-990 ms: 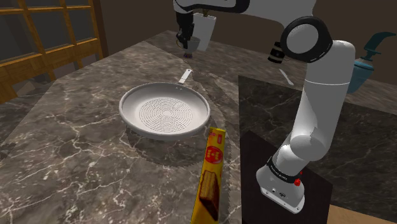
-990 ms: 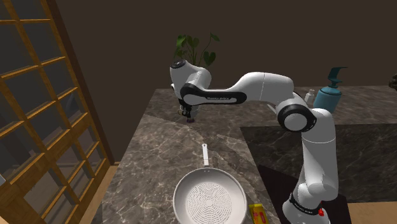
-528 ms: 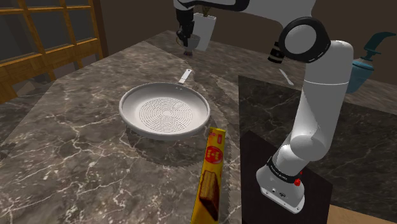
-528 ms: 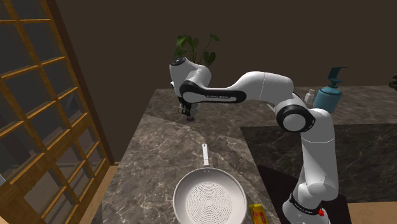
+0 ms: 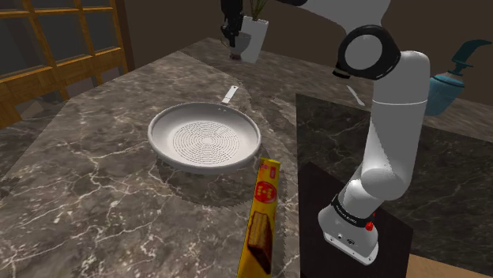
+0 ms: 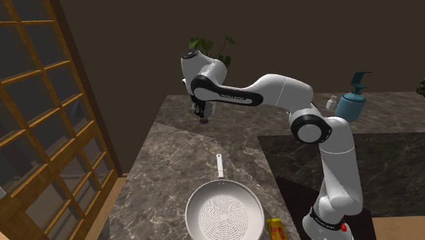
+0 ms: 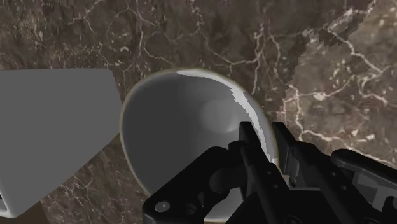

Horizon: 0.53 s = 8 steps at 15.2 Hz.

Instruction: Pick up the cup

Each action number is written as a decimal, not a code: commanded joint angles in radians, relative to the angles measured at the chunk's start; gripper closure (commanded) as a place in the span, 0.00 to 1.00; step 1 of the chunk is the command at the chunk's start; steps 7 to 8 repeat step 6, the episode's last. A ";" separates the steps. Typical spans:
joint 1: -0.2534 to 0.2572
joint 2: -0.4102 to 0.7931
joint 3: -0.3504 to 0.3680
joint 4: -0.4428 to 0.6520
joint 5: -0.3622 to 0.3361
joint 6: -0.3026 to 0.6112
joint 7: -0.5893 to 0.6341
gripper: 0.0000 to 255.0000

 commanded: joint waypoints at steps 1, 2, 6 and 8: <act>0.010 0.024 -0.001 0.065 -0.006 -0.040 -0.011 1.00; 0.015 0.039 -0.003 0.103 -0.009 -0.061 -0.018 1.00; 0.028 0.078 -0.007 0.197 -0.018 -0.113 -0.037 1.00; 0.028 0.078 -0.007 0.197 -0.018 -0.113 -0.037 1.00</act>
